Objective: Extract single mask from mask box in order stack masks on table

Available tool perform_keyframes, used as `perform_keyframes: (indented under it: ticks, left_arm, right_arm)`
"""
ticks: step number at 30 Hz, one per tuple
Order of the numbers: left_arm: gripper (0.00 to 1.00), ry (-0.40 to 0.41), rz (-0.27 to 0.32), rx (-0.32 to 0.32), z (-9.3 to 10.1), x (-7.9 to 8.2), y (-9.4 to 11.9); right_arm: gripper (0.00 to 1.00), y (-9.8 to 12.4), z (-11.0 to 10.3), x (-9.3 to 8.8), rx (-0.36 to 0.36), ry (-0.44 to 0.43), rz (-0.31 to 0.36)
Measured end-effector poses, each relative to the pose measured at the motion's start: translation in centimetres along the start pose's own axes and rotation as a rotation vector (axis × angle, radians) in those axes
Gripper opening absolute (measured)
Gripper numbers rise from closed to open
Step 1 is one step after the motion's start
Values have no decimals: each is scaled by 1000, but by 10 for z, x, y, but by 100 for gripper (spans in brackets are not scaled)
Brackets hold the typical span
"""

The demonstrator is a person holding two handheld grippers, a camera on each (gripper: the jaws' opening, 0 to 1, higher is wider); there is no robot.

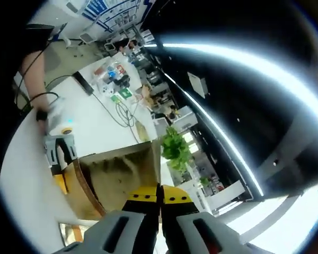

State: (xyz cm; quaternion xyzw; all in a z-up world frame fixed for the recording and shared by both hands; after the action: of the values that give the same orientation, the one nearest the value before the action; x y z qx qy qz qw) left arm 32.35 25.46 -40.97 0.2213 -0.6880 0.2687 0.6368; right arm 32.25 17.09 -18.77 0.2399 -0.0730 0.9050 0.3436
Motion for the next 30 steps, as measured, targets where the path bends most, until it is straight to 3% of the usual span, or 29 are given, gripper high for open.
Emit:
perform_keyframes:
  ticks: [5,9,24,30]
  left_arm:
    - [20,-1,0,0,0,0,0]
    - [20,0,-1,0,0,0,0]
    - [20,0,-3,-1,0,0,-1]
    - [20,0,-3,-2,0,-1,-1]
  right_arm:
    - [0,3,13,2,-54,-32,14]
    - [0,6,19,-3,-85,23,-23]
    - [0,16,47,-5,-218,10,-18]
    - [0,26,58,-19,-260,10,-74]
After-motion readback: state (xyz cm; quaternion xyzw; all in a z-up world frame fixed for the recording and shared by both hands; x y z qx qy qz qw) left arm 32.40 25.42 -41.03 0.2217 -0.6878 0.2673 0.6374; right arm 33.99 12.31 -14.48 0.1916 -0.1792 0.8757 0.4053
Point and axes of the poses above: the point that each gripper's makers call its tool centre point, and the gripper's own axes: y roughly backward along the fingers, z roughly to its right, x roughly out of its top, the point moved 3 cm from there along y, roughly backward along the fingers, and after that the axes turned 8 degrees about z, right-handed, at the moved point
